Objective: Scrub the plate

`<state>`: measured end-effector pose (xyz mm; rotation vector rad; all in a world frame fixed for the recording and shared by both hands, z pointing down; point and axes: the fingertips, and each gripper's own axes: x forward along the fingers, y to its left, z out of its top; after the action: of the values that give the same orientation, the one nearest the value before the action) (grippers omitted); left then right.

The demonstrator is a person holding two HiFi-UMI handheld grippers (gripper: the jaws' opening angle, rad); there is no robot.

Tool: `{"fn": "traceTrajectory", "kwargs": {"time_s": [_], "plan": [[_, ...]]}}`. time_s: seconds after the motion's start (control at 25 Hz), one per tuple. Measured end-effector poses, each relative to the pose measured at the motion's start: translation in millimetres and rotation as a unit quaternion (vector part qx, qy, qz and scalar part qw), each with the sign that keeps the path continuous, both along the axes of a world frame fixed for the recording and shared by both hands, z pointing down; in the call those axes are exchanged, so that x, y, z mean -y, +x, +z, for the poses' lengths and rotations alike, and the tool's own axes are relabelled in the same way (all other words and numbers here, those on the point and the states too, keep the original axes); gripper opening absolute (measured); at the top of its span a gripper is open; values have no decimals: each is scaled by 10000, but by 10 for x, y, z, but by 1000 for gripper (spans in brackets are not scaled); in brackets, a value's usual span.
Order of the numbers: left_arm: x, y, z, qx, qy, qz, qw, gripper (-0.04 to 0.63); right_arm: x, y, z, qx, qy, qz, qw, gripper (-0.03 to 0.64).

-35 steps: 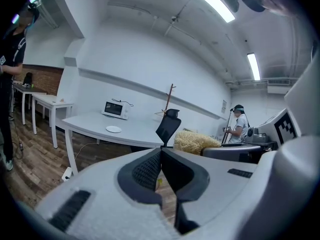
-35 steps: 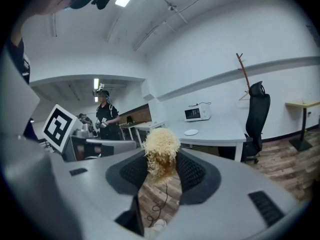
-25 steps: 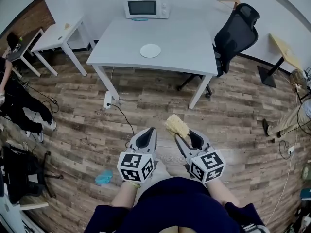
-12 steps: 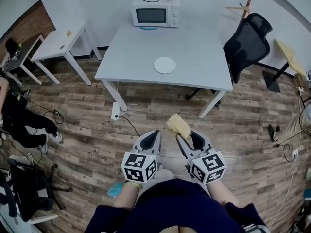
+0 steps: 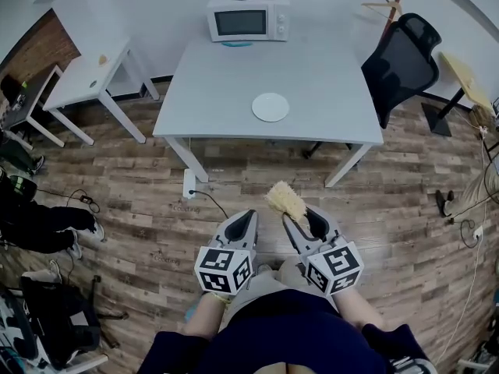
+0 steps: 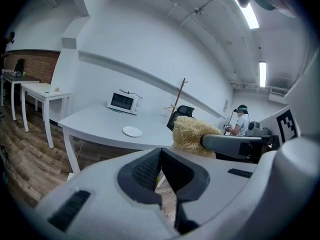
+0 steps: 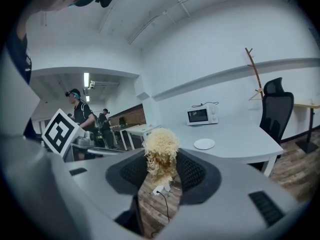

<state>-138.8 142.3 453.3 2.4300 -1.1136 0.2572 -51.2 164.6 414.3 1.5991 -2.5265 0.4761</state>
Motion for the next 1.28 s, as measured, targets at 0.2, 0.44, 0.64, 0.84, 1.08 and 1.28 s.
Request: {"fn": "traceTrajectory", "kwargs": {"time_s": [0.2,0.44,0.64,0.84,1.08,1.28], "plan": [[184,48,72,95,-58,66,9999,20,217,76,62,8,-40,22,10000,169],[647,28,160,131,-74,-134,9998,20,765,177,126,20,40,-61,10000,169],[1174,93,82,147,-13,-367,9992,20,1351,349,2,-177,164,-224,9995,169],[1692,247,8,57,-10,-674,9977,20,1894,564,-103,-356,299,-502,9977,169],[2256,436,64,131,4,-886,9960,20,2474,775,-26,-488,296,-734,9957,169],[2658,587,157,107,-38,-1086,9940,20,2851,927,84,-532,257,-955,9937,169]]}}
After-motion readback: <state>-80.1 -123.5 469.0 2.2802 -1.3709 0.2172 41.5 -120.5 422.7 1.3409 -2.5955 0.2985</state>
